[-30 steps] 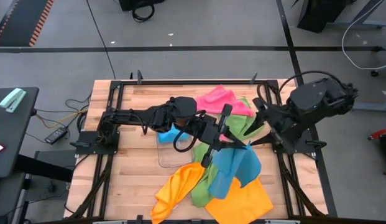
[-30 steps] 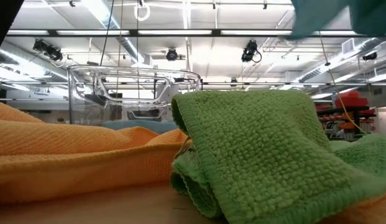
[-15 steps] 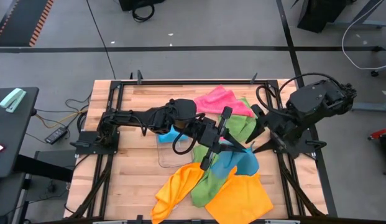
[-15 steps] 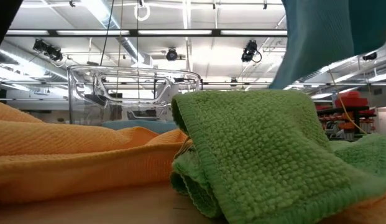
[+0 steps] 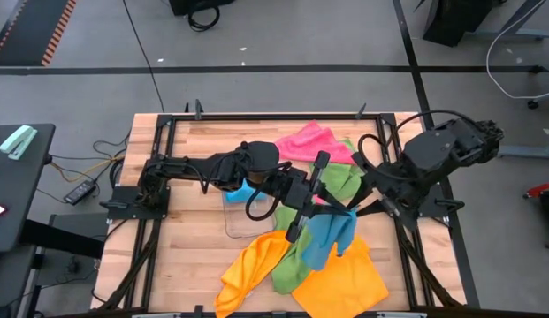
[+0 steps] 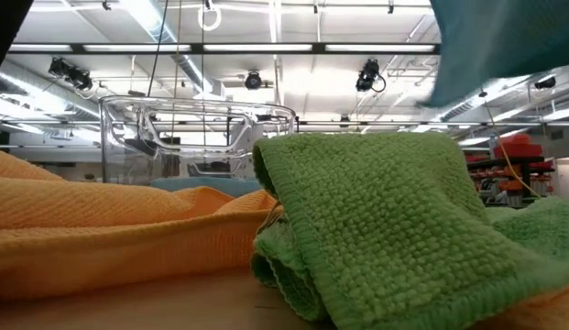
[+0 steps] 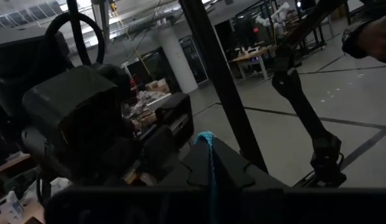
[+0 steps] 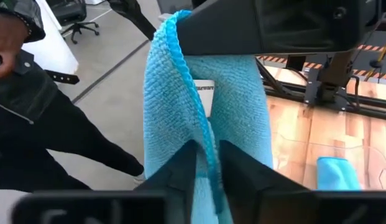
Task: Fold microfiber towels
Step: Fold the blue towel
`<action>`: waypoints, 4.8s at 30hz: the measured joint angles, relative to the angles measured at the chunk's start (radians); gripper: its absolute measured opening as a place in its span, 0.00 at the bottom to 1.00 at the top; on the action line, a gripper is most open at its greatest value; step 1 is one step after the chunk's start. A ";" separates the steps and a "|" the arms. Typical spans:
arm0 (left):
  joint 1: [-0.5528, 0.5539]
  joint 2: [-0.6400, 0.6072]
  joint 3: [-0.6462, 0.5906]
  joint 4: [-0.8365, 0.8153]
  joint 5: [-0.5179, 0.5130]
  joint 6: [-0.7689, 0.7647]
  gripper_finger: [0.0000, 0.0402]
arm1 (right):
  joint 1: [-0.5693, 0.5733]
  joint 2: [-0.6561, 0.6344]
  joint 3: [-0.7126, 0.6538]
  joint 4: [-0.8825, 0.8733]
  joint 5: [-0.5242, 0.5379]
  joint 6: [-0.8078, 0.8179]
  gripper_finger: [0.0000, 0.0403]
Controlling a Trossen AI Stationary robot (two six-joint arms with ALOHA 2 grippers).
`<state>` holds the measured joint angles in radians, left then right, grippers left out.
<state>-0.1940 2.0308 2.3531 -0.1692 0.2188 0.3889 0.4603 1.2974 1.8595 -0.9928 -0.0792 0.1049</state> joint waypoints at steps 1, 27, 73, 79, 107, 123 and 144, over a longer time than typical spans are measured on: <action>0.000 0.000 0.000 0.000 0.000 -0.001 0.02 | 0.000 -0.003 0.000 -0.001 0.000 -0.001 0.16; -0.006 0.051 -0.226 -0.414 -0.164 -0.383 0.07 | -0.019 0.099 -0.008 -0.547 0.087 0.395 0.01; -0.223 0.161 -0.517 -0.258 -0.763 -1.160 0.51 | -0.197 0.224 -0.006 -0.502 0.102 0.783 0.01; -0.241 0.205 -0.517 -0.208 -0.775 -1.165 0.69 | -0.212 0.224 -0.006 -0.481 0.135 0.790 0.01; -0.229 0.329 -0.515 -0.040 -0.985 -1.025 0.67 | -0.238 0.224 -0.006 -0.424 0.154 0.810 0.01; -0.219 0.329 -0.515 -0.048 -1.061 -1.052 0.42 | -0.213 0.224 -0.006 -0.421 0.109 0.826 0.01; -0.225 0.328 -0.263 -0.209 -1.033 -0.862 0.36 | -0.224 0.224 -0.006 -0.389 0.138 0.763 0.01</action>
<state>-0.4194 2.3589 2.0904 -0.3787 -0.8147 -0.4735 0.2363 1.5219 1.8534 -1.3815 0.0591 0.8678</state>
